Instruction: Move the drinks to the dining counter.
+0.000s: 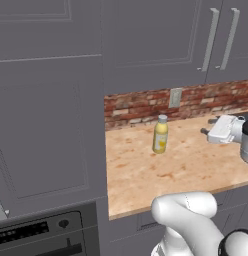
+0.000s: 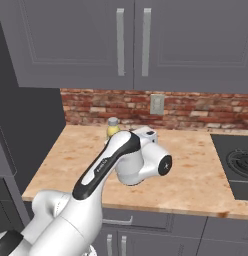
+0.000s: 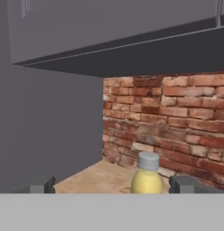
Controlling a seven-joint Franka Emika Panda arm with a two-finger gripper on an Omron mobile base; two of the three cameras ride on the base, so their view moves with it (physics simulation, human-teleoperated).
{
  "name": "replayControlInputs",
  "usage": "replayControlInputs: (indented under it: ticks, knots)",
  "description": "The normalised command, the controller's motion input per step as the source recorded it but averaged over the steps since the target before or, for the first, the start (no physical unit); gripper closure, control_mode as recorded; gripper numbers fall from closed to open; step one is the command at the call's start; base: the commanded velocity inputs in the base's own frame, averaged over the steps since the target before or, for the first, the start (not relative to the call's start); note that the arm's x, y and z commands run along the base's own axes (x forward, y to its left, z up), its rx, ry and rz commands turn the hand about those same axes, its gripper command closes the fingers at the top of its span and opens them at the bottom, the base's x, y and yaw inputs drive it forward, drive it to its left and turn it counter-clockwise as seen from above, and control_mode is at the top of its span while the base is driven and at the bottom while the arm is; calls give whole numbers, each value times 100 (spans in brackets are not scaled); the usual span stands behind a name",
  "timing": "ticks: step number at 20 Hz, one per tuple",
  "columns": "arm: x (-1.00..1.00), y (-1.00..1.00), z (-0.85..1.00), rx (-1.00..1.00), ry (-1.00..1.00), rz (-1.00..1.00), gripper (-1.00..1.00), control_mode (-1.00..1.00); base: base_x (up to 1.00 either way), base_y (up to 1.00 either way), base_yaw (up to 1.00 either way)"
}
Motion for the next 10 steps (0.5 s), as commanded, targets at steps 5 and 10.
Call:
replayControlInputs:
  ticks: [5,10]
  knots:
    - [15,1,-10,3,0,1,-100,-100,0,0,0]
    - [21,0,-19,5,0,2,-100,-100,0,0,0]
